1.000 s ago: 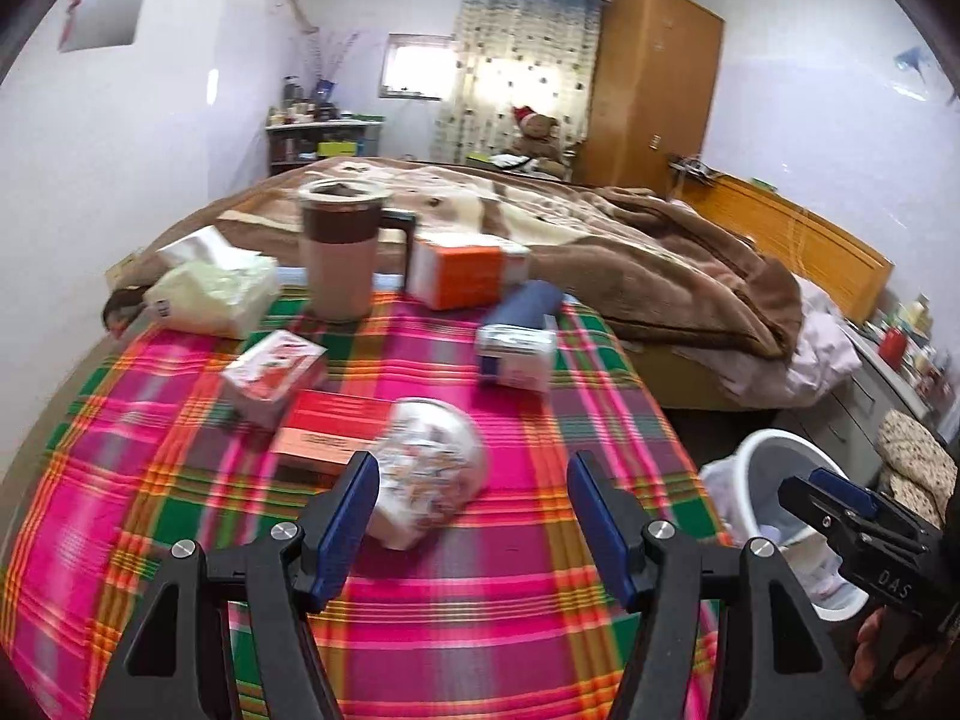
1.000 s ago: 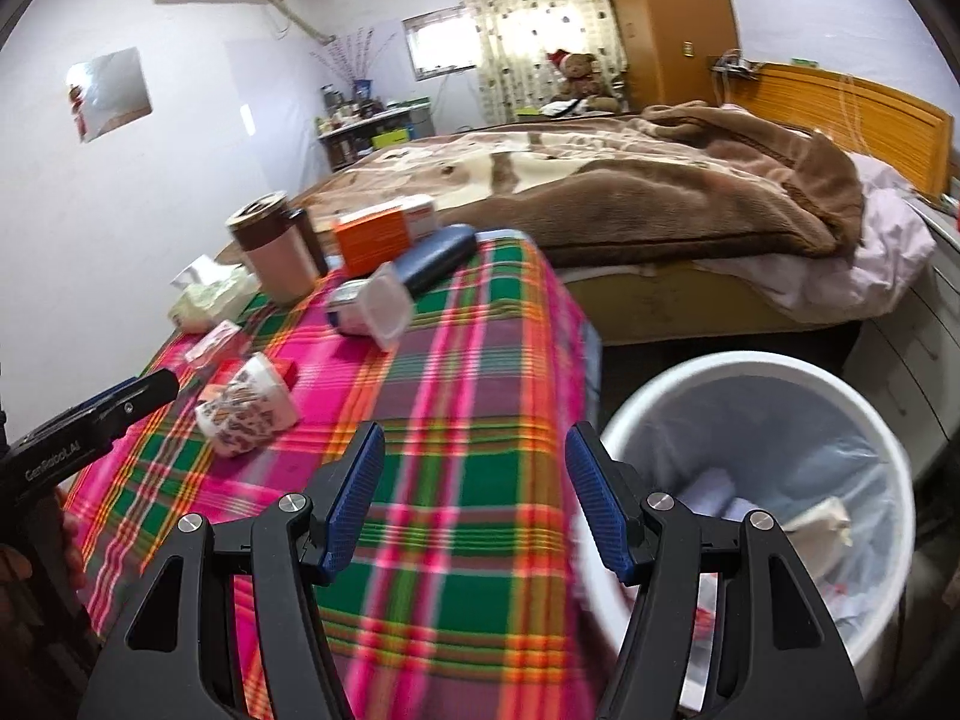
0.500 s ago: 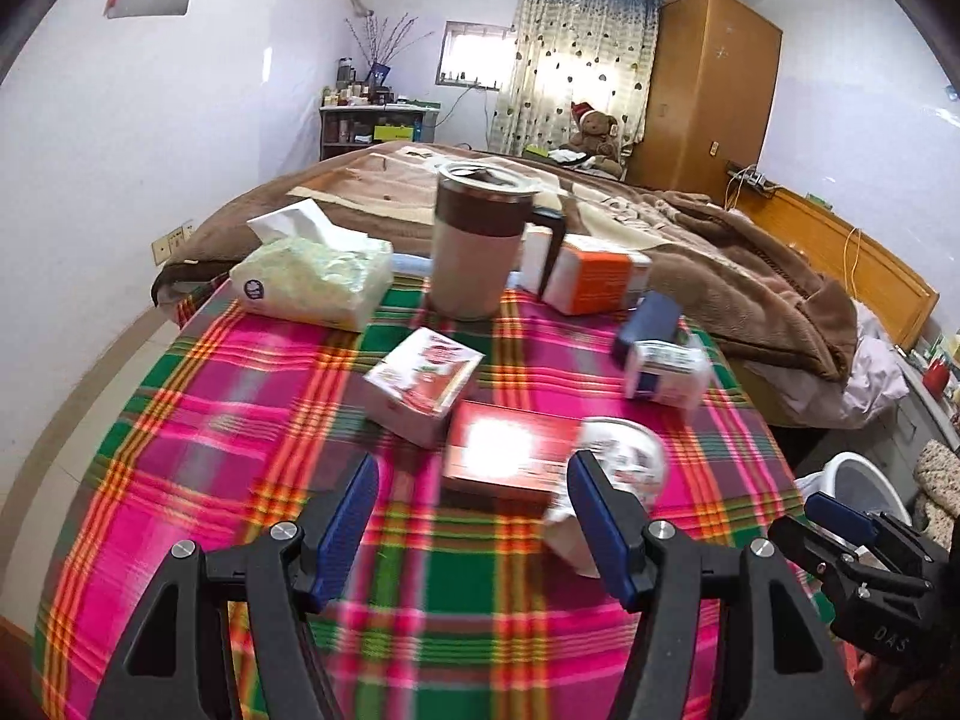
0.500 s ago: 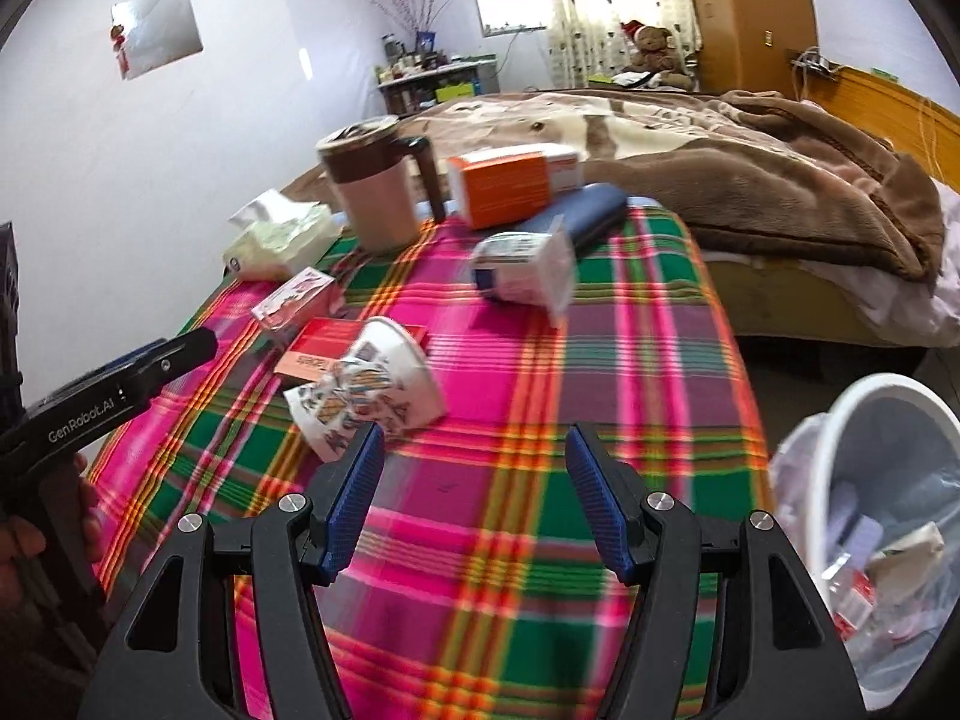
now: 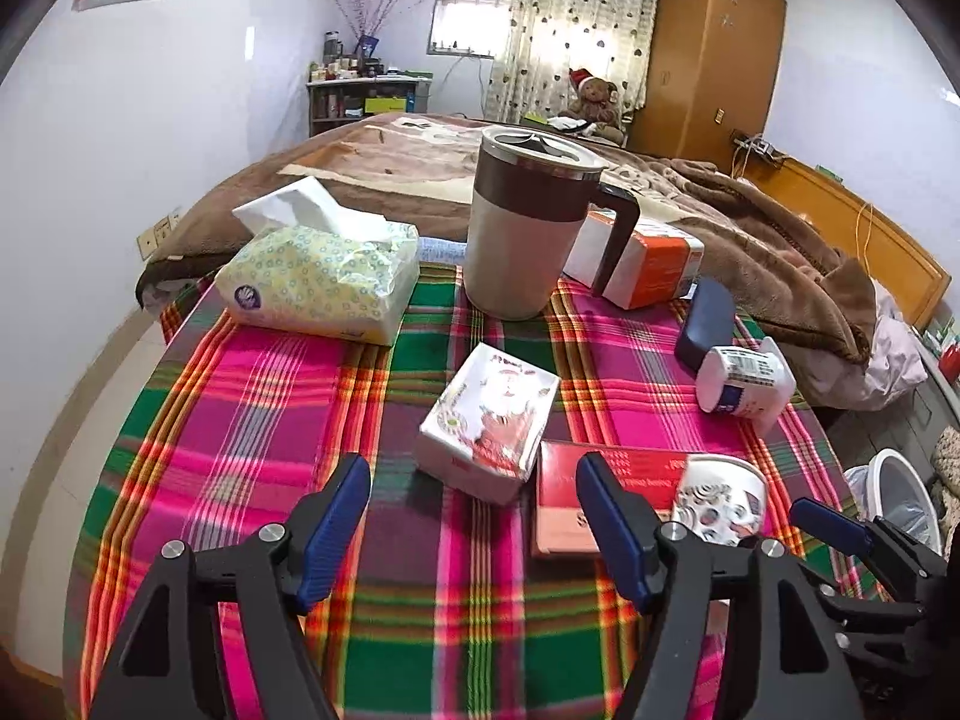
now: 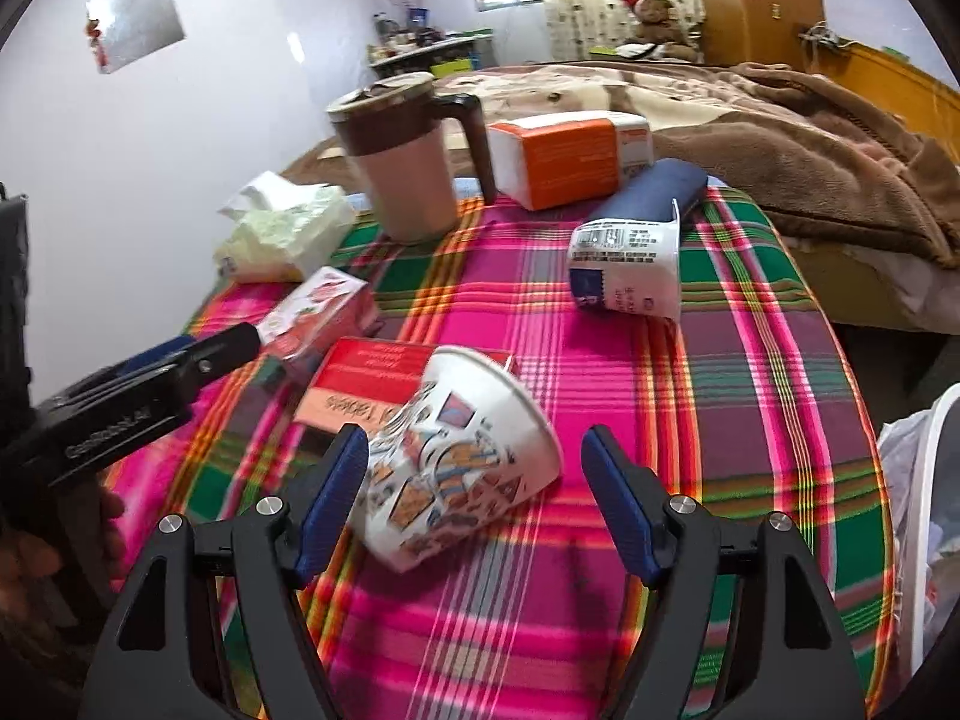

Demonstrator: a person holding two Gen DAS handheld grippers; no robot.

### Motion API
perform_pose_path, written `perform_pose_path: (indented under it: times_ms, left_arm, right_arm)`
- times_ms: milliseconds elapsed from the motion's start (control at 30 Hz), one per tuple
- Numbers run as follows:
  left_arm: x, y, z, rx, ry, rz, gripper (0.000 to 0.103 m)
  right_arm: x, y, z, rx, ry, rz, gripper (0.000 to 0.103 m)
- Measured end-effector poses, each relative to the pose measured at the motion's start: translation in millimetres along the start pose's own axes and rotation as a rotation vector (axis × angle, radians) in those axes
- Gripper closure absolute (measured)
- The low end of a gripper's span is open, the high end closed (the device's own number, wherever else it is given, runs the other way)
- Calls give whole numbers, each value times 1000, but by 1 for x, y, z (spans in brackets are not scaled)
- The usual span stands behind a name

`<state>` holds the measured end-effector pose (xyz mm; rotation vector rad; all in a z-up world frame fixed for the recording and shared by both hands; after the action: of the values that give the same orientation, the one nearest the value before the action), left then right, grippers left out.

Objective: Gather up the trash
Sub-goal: 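Grasp the strawberry milk carton with the left tool while the right tool grasps the patterned paper cup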

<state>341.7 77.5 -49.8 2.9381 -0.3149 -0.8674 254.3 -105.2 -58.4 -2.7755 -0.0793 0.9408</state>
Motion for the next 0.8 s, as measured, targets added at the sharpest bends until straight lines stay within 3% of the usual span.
perform_pose_path:
  times_ms: [300, 500, 667, 800]
  left_arm:
    - [34, 5, -6, 12, -53, 73, 31]
    - [56, 9, -2, 16, -113, 88, 31]
    - [70, 8, 2, 30, -141, 54, 31]
    - [79, 1, 3, -2, -154, 45, 31]
  right_arm:
    - [12, 6, 6, 26, -58, -17, 28]
    - [-1, 11, 8, -58, -98, 2, 28]
    - [-5, 19, 10, -128, -113, 53, 28]
    - [-7, 33, 13, -105, -120, 82, 28]
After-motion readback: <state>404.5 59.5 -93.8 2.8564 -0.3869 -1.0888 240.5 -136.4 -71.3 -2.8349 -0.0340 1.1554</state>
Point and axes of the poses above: each gripper's, at about its wrist camera, not at the fingertips, and x roughly the way its jaws point, y to its right, z to its underside, the point moved 5 cm from there along x, roughly the way its jaws point, and after that the axes turned 12 degrees about y, right-handed, at the moved point
